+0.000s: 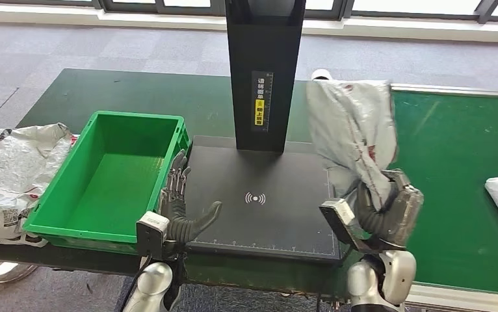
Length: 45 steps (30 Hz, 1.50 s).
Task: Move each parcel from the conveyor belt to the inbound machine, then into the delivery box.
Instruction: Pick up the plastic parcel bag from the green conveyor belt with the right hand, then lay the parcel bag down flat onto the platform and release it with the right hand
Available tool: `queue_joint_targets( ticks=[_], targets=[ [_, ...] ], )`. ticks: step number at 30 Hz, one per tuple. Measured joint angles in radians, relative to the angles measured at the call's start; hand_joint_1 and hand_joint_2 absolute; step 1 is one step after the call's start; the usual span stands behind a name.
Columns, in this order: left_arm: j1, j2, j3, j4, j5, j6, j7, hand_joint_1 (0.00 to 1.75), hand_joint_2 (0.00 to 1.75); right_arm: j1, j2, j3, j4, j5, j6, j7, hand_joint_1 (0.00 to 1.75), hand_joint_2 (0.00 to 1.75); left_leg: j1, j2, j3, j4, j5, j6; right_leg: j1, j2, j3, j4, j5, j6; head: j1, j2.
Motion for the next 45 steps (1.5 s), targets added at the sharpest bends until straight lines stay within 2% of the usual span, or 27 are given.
queue_joint_targets(
  ticks=[4,12,13,14,17,18,20,24,31,34,38,41,45],
  targets=[
    [0.0,0.0,0.0,0.001,-0.002,0.0,0.0,0.0,1.75,-0.028,0.0,0.088,0.188,0.012,0.0,-0.015,1.75,1.75,0.0,-0.001,-0.001,0.0,0.0,0.0,0.0,0.0,0.0,0.0,0.0,0.0,0.0,0.0],
    [0.002,0.0,0.0,-0.009,-0.01,-0.005,0.0,0.0,1.75,-0.087,0.004,0.184,0.508,0.022,0.0,-0.027,1.75,1.75,0.0,-0.002,-0.002,0.0,0.0,0.0,0.0,-0.002,-0.001,0.0,0.0,0.0,0.0,0.0],
    [0.002,0.0,0.0,-0.01,-0.01,-0.007,0.0,0.0,1.75,-0.093,0.004,0.19,0.534,0.021,0.003,-0.026,1.7,1.75,0.0,-0.003,-0.002,0.0,0.0,0.0,0.0,-0.002,-0.001,0.0,0.0,0.0,0.0,0.0],
    [0.002,0.0,0.0,-0.011,-0.011,-0.009,0.0,0.0,1.75,-0.1,0.005,0.196,0.56,0.021,0.01,-0.021,1.43,1.75,0.0,-0.002,-0.002,0.0,0.0,0.0,0.0,-0.002,-0.001,0.0,0.0,0.0,0.0,0.0],
    [0.002,0.0,0.0,-0.011,-0.012,-0.018,0.0,0.0,1.75,-0.13,0.006,0.211,0.639,0.033,0.064,0.011,0.17,1.75,0.0,-0.002,-0.002,0.0,0.0,0.0,0.0,-0.001,-0.001,0.0,0.0,0.0,0.0,0.0],
    [0.002,0.0,0.0,-0.011,-0.012,-0.021,0.0,0.0,1.75,-0.141,0.006,0.216,0.664,0.04,0.082,0.021,0.0,1.75,0.0,-0.002,-0.002,0.0,0.0,0.0,0.0,-0.001,-0.001,0.0,0.0,0.0,0.0,0.0],
    [0.002,0.0,0.0,-0.01,-0.013,-0.025,0.0,0.0,1.75,-0.157,0.007,0.228,0.707,0.05,0.096,0.034,0.0,1.75,0.0,-0.002,-0.001,0.0,0.0,0.0,0.0,-0.001,0.0,0.0,0.0,0.0,0.0,0.0],
    [0.002,0.0,0.0,-0.01,-0.013,-0.026,0.0,0.0,1.75,-0.175,0.009,0.242,0.757,0.044,0.062,0.041,0.0,1.75,0.0,-0.002,-0.001,0.0,0.0,0.0,0.0,-0.001,0.0,0.0,0.0,0.0,0.0,0.0],
    [0.002,0.0,0.001,-0.01,-0.014,-0.025,0.0,0.0,1.75,-0.174,0.01,0.249,0.762,0.009,0.008,0.023,0.0,1.75,0.0,-0.002,-0.001,0.0,0.0,0.0,0.0,-0.001,0.0,0.0,0.0,0.0,0.0,0.0],
    [0.003,0.0,0.001,-0.01,-0.022,-0.011,0.0,0.0,1.75,-0.131,0.012,0.226,0.632,-0.067,-0.004,-0.073,0.0,1.75,-0.001,-0.002,-0.002,0.001,0.0,0.0,-0.001,-0.001,-0.001,0.0,0.0,0.0,0.0,0.0],
    [0.001,0.0,0.001,0.004,-0.046,0.026,0.0,0.0,1.75,-0.074,0.01,0.16,0.367,-0.293,-0.008,-0.223,0.0,1.75,-0.001,-0.002,-0.002,0.001,0.0,0.0,-0.001,-0.001,-0.002,0.0,0.0,0.0,0.0,0.0],
    [-0.003,0.0,0.001,0.028,-0.07,0.06,0.0,0.0,1.75,-0.039,0.006,0.126,0.188,-0.384,-0.009,-0.264,0.0,1.75,-0.002,0.0,-0.002,0.001,-0.001,0.001,-0.002,0.0,-0.003,0.0,0.0,0.0,0.0,0.0],
    [-0.013,0.0,-0.003,0.087,-0.108,0.103,0.0,0.0,1.75,-0.006,0.003,0.106,-0.009,-0.453,-0.008,-0.269,0.0,1.75,-0.002,0.001,-0.002,0.001,-0.001,0.001,-0.002,0.001,-0.003,0.0,0.0,0.0,0.0,0.0]
  ],
)
